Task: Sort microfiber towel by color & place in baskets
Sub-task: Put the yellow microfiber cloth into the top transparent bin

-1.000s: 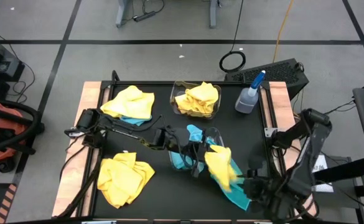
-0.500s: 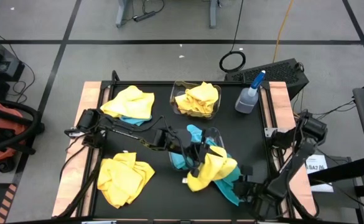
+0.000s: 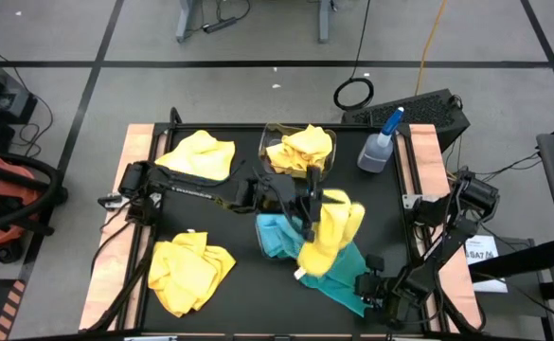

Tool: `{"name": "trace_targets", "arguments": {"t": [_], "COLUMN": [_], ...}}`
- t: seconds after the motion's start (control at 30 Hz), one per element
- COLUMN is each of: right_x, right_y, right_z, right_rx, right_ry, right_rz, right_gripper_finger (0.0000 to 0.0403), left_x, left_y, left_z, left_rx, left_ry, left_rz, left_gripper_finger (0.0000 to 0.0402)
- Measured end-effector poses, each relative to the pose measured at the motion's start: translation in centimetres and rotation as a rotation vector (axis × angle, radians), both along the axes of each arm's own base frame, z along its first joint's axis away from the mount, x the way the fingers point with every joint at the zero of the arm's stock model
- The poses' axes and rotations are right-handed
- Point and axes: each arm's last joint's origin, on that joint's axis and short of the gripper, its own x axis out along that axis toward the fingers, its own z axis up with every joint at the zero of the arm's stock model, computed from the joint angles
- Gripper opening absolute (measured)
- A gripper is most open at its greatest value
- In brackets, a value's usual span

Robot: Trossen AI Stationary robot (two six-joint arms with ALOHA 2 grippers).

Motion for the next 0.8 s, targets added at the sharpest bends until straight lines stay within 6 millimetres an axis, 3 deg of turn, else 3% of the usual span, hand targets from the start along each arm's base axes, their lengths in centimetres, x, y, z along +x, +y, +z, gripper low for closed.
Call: {"name": "trace_targets", "arguments": {"t": [0.27,0.53,0.8], "right_x": [0.0,0.0,0.0], "right_y": [0.0,0.0,-0.1], "right_z": [-0.1,-0.1,-0.1], "right_rx": [0.003,-0.004,-0.032], "right_ry": [0.007,0.001,-0.026], "right_rz": [-0.002,0.0,-0.005], "right_gripper_finger": [0.0084,0.0084,0.0084], "left_x": [0.1,-1.0,-3.7], "left_y": [5.7,14.1,22.5], "left_z": [2.1,3.1,4.4], "left_rx": [0.049,0.064,0.1], "left_ry": [0.036,0.092,0.108], "left_rz": [0.148,0.33,0.514], "left_gripper_finger": [0.0004,0.0004,0.0004]}}
